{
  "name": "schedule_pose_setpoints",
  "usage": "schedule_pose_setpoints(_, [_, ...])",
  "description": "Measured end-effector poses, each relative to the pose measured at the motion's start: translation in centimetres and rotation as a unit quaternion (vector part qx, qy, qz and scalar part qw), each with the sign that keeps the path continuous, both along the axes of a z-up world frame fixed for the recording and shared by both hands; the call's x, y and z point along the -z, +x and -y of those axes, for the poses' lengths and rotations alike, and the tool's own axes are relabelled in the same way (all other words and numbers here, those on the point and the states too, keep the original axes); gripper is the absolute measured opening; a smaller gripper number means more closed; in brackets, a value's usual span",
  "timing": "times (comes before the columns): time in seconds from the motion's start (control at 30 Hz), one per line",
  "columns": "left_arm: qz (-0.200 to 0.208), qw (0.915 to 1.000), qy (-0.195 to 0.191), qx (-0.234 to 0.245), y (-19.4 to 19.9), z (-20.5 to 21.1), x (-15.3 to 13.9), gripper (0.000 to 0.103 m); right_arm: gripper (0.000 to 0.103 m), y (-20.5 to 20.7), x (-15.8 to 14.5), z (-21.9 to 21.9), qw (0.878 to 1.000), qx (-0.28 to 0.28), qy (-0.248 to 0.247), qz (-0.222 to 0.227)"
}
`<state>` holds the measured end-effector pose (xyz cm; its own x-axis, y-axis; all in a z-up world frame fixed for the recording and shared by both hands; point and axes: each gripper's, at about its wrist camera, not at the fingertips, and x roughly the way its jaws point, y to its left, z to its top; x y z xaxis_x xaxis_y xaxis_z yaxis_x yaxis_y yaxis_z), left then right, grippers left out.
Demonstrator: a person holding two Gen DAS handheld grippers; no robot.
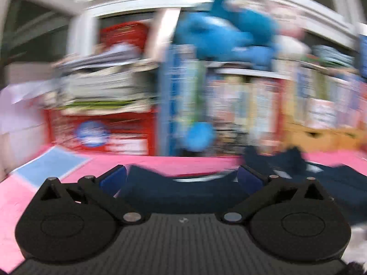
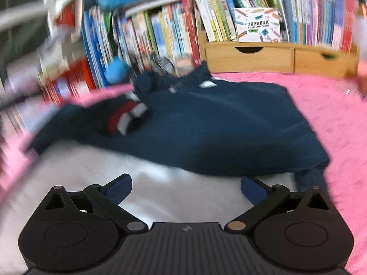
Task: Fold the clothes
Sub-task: 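Carry the cuff across the jacket front with the left gripper and lay it, then grasp the striped cuff with the right gripper and pull it across the jacket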
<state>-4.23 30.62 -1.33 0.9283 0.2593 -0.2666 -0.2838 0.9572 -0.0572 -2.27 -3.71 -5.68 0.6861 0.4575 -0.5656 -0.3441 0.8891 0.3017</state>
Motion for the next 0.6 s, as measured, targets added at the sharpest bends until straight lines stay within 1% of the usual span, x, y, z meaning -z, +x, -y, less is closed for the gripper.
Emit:
schedule_pose_setpoints(0.03, [0.003, 0.9997, -0.008, -0.023, 0.0, -1.2, 0.4, 0.103, 0.103, 0.4, -0.5, -0.2, 1.000, -0.003, 0.031, -0.004])
schedule_pose_setpoints(0.07, [0.004, 0.9993, -0.018, -0.033, 0.2, -2.0, 0.8, 0.103, 0.103, 1.3, -0.9, -0.9, 0.999, -0.004, 0.043, -0.009])
schedule_pose_setpoints(0.13, [-0.008, 0.9988, -0.036, -0.032, 0.7, -3.0, 1.6, 0.103, 0.103, 3.3, -1.6, -2.6, 0.998, -0.007, 0.057, -0.018])
schedule_pose_setpoints(0.17, [-0.015, 0.9987, -0.033, -0.036, 0.9, -3.2, 1.6, 0.103, 0.102, 4.4, -1.6, -3.7, 0.999, -0.006, 0.050, -0.018])
schedule_pose_setpoints(0.2, [-0.010, 0.9988, -0.024, -0.042, 0.9, -3.2, 1.5, 0.103, 0.101, 5.6, -1.4, -4.9, 0.999, -0.004, 0.038, -0.017])
schedule_pose_setpoints(0.27, [-0.005, 0.9983, -0.004, -0.059, 0.7, -3.3, 1.3, 0.103, 0.096, 7.9, -0.6, -7.3, 0.999, -0.005, 0.019, -0.026])
schedule_pose_setpoints(0.33, [-0.008, 0.9972, -0.002, -0.075, 0.6, -3.7, 1.4, 0.103, 0.095, 9.6, 0.3, -9.4, 0.999, -0.011, 0.007, -0.036])
schedule_pose_setpoints(0.37, [-0.011, 0.9965, -0.004, -0.083, 0.5, -3.9, 1.5, 0.103, 0.091, 10.1, 0.6, -10.3, 0.999, -0.013, 0.002, -0.036])
schedule_pose_setpoints(0.4, [-0.013, 0.9958, -0.005, -0.091, 0.5, -4.1, 1.6, 0.103, 0.083, 10.3, 0.6, -11.2, 0.999, -0.021, -0.009, -0.029])
schedule_pose_setpoints(0.43, [-0.015, 0.9952, -0.012, -0.096, 0.4, -4.4, 1.6, 0.103, 0.055, 10.4, 0.3, -11.9, 0.999, -0.039, -0.018, -0.024])
schedule_pose_setpoints(0.47, [-0.014, 0.9949, -0.026, -0.097, 0.3, -4.8, 1.7, 0.103, 0.044, 10.4, 0.0, -12.2, 0.998, -0.047, -0.021, -0.028])
schedule_pose_setpoints(0.5, [-0.012, 0.9945, -0.040, -0.096, 0.2, -5.2, 1.7, 0.103, 0.038, 10.3, -0.3, -12.3, 0.998, -0.053, -0.023, -0.035])
schedule_pose_setpoints(0.53, [-0.009, 0.9940, -0.054, -0.095, 0.1, -5.6, 1.7, 0.103, 0.023, 10.2, -0.8, -12.3, 0.997, -0.058, -0.032, -0.031])
schedule_pose_setpoints(0.6, [0.002, 0.9925, -0.084, -0.089, -0.3, -6.4, 1.7, 0.103, 0.023, 9.8, -1.9, -11.6, 0.997, -0.053, -0.047, -0.009])
